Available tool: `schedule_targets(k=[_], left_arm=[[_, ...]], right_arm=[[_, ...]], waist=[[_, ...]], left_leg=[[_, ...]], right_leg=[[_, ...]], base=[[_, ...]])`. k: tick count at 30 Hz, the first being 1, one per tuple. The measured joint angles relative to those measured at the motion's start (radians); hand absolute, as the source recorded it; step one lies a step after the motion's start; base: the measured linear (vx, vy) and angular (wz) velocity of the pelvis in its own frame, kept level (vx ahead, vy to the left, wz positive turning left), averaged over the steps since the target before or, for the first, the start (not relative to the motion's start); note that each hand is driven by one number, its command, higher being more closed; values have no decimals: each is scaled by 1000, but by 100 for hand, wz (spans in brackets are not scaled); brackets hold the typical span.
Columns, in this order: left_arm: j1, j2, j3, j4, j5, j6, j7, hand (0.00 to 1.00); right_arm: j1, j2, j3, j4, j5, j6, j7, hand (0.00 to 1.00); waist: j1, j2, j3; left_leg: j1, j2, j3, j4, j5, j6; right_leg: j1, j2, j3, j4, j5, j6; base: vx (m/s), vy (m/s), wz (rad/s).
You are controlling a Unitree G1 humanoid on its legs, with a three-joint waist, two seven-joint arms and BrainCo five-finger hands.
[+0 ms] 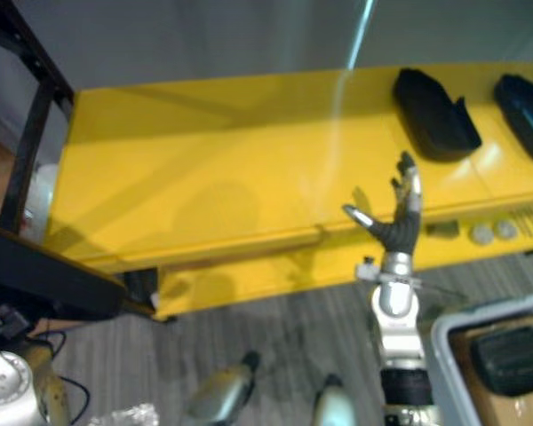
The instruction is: Walk over and take plastic housings, then place them on the shelf
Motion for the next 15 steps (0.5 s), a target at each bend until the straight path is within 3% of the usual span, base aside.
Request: schedule_targets(k=[1, 2, 3, 4, 5, 8, 10, 15], left_arm=[[17, -25, -25, -1, -8, 4, 0, 100], [19, -43, -34, -1, -8, 4, 0, 100], [14, -45, -40, -1, -8, 4, 0, 100], [2, -46, -59, -4, -4, 2, 2, 100], [-10, -44, -72, -17, 4, 2, 3, 100], [-11, -42, -102, -43, 8, 2, 4, 100], [-5, -41, -106, -43, 36, 4, 14, 100], [24, -41, -106, -43, 42, 15, 14, 100]], right_arm=[[7, -7, -26, -4, -27, 0, -34, 0], [18, -18, -58, -5, -49, 1, -58, 0], [29, -27, -76, -7, -57, 1, -73, 0], [55, -40, -116, -10, -79, 1, -108, 0], [82, -39, -153, -10, -87, 1, -143, 0], [136, -34, -202, -33, -119, -2, -207, 0], [181, -10, -248, -96, -161, -30, -268, 0], [295, 83, -283, -161, -206, -92, -341, 0]], waist=[[-24, 28, -9], [-33, 50, -18], [-42, 61, -24], [-60, 72, -31], [-61, 77, -30], [-84, 73, -27], [-94, 69, -26], [-125, 64, -23]], left_leg=[[-23, 91, 112, -4, 14, -12], [-29, 146, 191, -56, 59, -27], [-30, 162, 222, -87, 88, -33], [-13, 179, 256, -146, 141, -76], [21, 170, 270, -202, 171, -74], [67, 155, 269, -241, 182, -73], [91, 145, 294, -265, 185, -68], [151, 138, 348, -310, 187, -64]], right_leg=[[10, 22, -48, 0, -12, -23], [13, 29, -74, -5, -17, -31], [15, 29, -91, -13, -18, -32], [25, 26, -119, -30, -18, -32], [40, 16, -123, -39, -18, -32], [82, 5, -123, -54, -18, -32], [84, -8, -117, -56, -18, -32], [88, -17, -66, -56, -18, -32]], base=[[97, -334, 74], [101, -278, 71], [117, -189, 68], [132, -95, 56], [127, -63, 46], [113, 19, 15], [96, 52, -13], [42, 30, -28]])
